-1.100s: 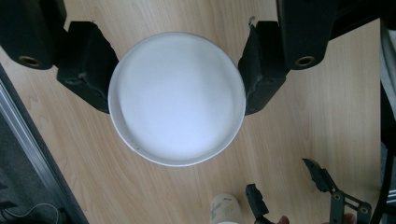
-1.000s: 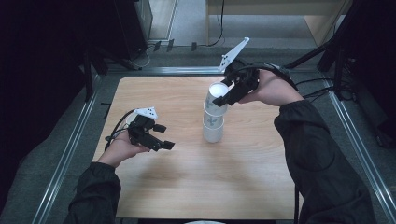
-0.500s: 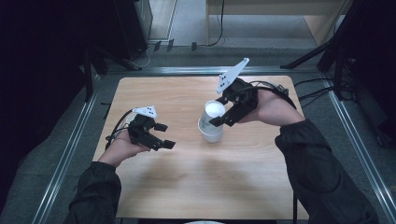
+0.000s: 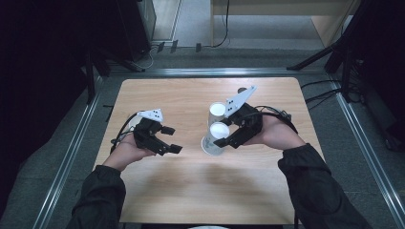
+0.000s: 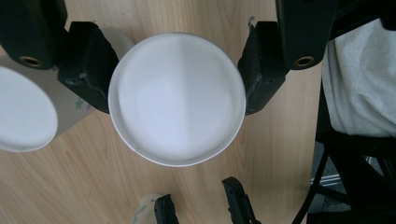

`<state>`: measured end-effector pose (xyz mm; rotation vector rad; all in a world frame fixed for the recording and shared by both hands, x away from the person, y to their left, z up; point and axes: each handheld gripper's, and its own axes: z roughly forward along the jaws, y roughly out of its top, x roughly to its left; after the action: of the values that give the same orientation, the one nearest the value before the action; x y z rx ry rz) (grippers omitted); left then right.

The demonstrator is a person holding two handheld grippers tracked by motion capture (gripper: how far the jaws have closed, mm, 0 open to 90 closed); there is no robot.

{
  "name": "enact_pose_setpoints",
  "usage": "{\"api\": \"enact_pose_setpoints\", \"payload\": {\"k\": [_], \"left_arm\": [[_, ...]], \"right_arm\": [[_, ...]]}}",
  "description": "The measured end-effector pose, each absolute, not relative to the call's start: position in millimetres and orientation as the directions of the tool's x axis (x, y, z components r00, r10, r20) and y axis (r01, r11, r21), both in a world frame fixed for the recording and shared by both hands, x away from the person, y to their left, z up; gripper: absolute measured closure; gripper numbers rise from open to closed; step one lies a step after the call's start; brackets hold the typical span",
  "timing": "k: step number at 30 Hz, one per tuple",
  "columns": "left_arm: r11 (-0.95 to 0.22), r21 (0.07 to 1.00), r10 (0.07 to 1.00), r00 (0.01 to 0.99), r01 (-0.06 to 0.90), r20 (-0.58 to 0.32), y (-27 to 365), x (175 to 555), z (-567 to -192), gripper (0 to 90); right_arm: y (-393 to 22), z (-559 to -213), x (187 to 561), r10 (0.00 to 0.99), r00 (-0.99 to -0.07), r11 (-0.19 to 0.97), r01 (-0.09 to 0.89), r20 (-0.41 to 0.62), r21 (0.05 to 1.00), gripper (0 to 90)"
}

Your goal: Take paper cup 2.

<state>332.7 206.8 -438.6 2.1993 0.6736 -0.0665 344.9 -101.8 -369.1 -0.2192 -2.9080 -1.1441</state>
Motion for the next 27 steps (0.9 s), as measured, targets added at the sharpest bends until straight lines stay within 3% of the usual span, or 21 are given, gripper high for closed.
{"api": "enact_pose_setpoints", "payload": {"k": [27], "left_arm": [[-0.541, 0.726, 0.356, 0.898, 0.424, -0.259, 179, 327, -443, 13.2]], "right_arm": [[-118, -440, 341, 0.172, -0.955, 0.565, 0.297, 0.242, 0.770, 34.9]]}}
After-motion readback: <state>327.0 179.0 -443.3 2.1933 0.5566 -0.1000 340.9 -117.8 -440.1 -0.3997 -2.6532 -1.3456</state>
